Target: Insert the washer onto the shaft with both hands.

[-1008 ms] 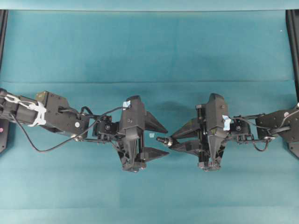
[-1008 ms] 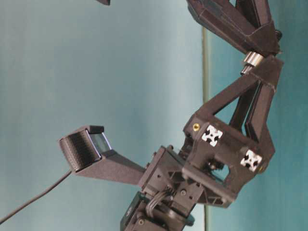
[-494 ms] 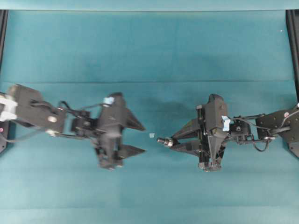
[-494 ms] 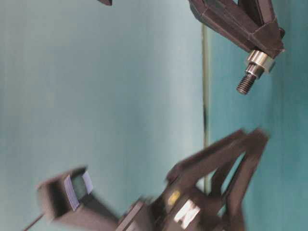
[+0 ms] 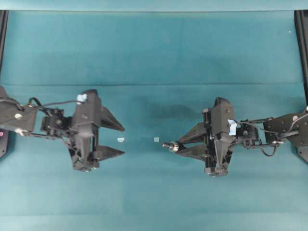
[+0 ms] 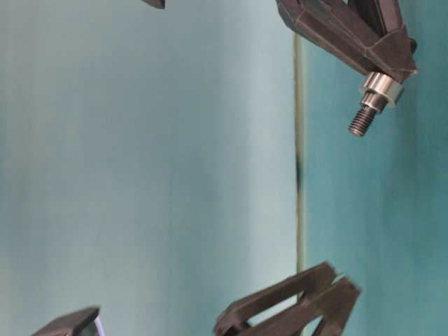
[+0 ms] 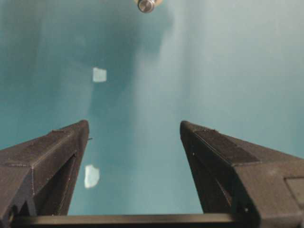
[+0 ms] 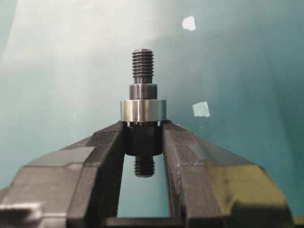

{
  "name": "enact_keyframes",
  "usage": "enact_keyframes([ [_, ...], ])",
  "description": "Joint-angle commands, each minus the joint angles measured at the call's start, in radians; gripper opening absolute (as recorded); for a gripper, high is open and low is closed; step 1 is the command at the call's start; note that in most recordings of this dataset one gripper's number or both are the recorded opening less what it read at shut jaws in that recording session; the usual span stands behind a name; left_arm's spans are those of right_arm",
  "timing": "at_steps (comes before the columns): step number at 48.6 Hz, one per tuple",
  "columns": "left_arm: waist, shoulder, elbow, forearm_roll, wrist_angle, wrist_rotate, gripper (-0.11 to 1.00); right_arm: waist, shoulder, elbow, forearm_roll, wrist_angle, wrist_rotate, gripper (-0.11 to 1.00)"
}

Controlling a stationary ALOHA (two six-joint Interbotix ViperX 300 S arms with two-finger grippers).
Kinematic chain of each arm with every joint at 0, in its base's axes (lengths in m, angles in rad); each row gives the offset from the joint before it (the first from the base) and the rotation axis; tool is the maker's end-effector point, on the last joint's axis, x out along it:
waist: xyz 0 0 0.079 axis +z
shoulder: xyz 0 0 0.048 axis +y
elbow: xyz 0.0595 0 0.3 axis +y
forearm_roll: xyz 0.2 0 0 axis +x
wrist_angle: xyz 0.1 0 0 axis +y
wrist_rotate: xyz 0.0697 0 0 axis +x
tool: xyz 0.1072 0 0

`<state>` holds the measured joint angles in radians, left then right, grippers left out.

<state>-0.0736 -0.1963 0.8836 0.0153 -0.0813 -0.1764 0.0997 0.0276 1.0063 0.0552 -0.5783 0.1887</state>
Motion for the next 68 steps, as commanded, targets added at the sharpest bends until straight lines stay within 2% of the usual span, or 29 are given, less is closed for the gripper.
enact_keyframes([
  [1, 0.002, -0.035, 0.002, 0.002, 0.0, 0.002, 0.85, 0.003, -0.008, -0.014, -0.002, -0.006, 0.005, 0.0],
  [68, 0.002, -0.051, 0.005, 0.002, 0.0, 0.0, 0.85, 0.003, -0.005, -0.018, 0.0, 0.003, 0.005, 0.0],
])
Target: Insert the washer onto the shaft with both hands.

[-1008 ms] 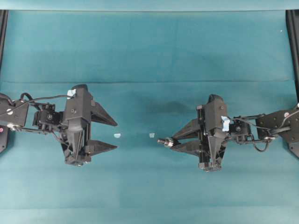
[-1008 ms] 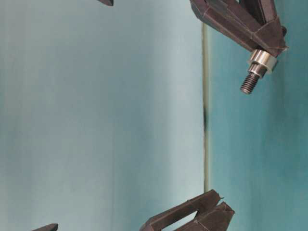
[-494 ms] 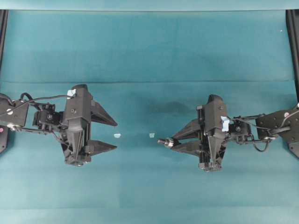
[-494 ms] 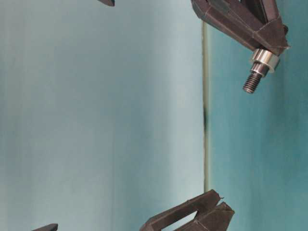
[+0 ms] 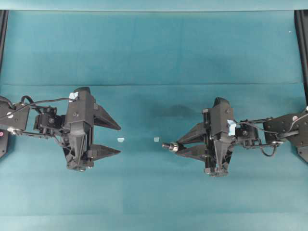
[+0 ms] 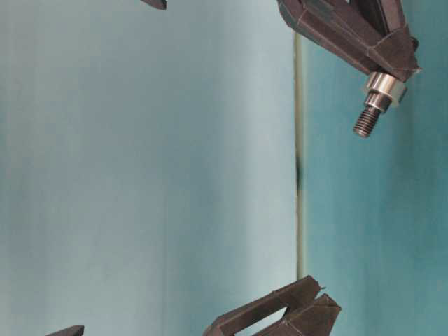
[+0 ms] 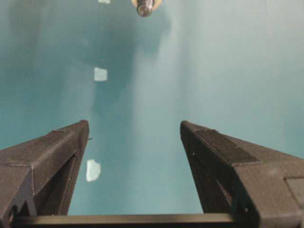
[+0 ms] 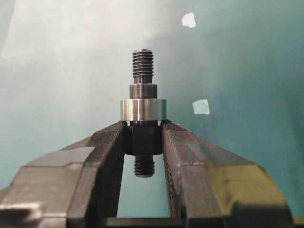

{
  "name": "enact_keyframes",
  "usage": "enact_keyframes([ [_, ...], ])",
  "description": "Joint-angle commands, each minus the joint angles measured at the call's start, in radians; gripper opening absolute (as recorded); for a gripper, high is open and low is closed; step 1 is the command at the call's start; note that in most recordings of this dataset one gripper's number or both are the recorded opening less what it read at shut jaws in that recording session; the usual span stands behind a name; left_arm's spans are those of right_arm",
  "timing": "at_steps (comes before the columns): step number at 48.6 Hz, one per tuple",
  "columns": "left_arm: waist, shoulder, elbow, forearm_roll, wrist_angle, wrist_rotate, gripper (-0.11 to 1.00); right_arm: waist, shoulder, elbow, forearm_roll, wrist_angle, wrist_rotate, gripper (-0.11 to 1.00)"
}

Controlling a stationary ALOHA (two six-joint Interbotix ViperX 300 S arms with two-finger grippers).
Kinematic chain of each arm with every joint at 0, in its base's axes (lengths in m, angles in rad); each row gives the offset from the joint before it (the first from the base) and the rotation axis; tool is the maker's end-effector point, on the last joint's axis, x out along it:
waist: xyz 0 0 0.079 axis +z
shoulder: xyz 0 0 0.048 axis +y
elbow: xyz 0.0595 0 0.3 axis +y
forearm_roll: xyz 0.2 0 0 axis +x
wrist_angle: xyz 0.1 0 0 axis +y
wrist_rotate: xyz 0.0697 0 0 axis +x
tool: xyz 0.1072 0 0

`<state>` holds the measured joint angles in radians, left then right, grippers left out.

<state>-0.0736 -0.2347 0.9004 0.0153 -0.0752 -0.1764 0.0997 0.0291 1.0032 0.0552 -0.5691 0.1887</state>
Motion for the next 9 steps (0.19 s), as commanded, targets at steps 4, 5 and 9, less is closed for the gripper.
enact_keyframes([
  [4, 0.0, -0.012, -0.012, 0.002, -0.005, 0.0, 0.84, 0.003, -0.006, -0.015, -0.002, -0.006, 0.005, 0.0],
  [5, 0.0, -0.012, -0.012, 0.002, -0.006, 0.0, 0.84, 0.002, -0.006, -0.015, 0.0, -0.006, 0.005, 0.0],
  [9, 0.0, -0.014, -0.012, 0.003, -0.005, 0.0, 0.84, 0.002, -0.006, -0.015, -0.002, -0.006, 0.005, 0.0],
])
